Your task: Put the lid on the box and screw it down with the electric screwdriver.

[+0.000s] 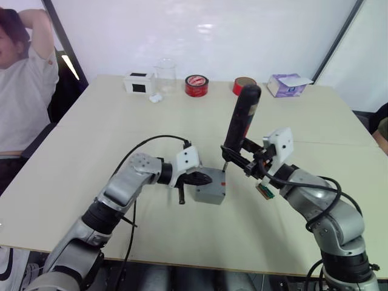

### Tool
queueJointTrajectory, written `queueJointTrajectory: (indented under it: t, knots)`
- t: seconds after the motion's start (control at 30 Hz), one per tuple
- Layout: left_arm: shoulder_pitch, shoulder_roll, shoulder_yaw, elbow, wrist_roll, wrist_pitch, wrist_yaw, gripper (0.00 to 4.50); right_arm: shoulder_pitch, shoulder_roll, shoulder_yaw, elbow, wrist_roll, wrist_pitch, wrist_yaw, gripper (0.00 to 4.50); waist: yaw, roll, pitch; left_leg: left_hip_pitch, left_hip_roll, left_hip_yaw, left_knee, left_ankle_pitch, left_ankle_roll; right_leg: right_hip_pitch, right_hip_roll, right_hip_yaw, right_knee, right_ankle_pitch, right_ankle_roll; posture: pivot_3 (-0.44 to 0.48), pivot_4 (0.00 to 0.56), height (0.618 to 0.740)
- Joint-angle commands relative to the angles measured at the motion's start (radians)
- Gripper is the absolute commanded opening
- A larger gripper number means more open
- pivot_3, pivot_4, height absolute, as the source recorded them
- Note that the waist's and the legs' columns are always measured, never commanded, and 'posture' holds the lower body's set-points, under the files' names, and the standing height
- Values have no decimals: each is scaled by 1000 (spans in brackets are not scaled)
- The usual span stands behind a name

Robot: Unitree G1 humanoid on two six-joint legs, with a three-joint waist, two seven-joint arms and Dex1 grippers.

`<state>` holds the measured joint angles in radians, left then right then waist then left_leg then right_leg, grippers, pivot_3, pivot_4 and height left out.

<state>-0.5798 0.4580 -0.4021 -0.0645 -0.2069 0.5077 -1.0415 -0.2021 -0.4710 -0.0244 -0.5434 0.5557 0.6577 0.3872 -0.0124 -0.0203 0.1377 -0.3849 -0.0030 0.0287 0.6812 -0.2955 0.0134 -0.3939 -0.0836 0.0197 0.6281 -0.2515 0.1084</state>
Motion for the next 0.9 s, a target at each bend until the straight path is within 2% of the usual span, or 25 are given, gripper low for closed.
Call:
queueJointTrajectory:
  t: [0.03,0.23,0.9]
  knots:
    - [13,-1,-26,20,26,1,-1,0,40,11,61,96,-31,89,-20,1750,0,-1,-1,0,0,0,0,0,0,0,-1,0,0,0,0,0,150,740]
    - [11,-3,-28,36,31,-9,-2,0,34,53,26,110,-2,119,-54,1750,0,-1,-3,0,0,-1,-2,0,0,0,-6,-2,0,-1,-2,0,150,740]
    - [10,0,-33,41,31,-15,-14,0,62,44,3,79,-3,77,-37,1750,-1,2,-10,0,-1,-2,-17,0,-1,0,-12,-4,-16,0,-5,0,150,740]
